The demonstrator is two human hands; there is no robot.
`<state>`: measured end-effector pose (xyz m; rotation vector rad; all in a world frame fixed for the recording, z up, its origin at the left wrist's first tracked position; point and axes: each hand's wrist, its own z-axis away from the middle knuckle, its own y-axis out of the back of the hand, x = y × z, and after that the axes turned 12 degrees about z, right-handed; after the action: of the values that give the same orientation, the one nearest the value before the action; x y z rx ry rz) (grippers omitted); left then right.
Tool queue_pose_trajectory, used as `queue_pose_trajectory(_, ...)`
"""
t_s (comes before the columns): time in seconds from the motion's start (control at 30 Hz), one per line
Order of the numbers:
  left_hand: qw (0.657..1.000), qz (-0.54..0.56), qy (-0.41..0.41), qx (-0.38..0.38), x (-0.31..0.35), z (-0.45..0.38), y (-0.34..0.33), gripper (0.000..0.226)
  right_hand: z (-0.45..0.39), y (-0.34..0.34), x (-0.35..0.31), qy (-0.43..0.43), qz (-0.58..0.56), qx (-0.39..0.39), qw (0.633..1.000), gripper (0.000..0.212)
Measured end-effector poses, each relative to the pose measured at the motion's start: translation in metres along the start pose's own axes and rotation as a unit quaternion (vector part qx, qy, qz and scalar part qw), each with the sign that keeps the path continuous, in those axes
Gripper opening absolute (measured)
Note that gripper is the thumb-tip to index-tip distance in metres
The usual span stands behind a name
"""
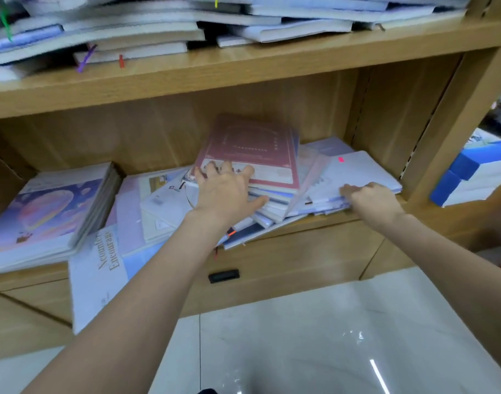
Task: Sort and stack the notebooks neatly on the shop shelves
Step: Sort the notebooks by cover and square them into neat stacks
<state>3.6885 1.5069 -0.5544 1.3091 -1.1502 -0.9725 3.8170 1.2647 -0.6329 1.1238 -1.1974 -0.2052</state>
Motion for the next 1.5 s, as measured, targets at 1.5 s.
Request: queue_pose_trajectory(1.5, 0.854, 0.483, -0.165, 0.105, -0.002, 0.092, 0.084, 0.015, 0.091, 0.272, 0.063, -0.016, -0.078, 0.381, 0.921, 0.047)
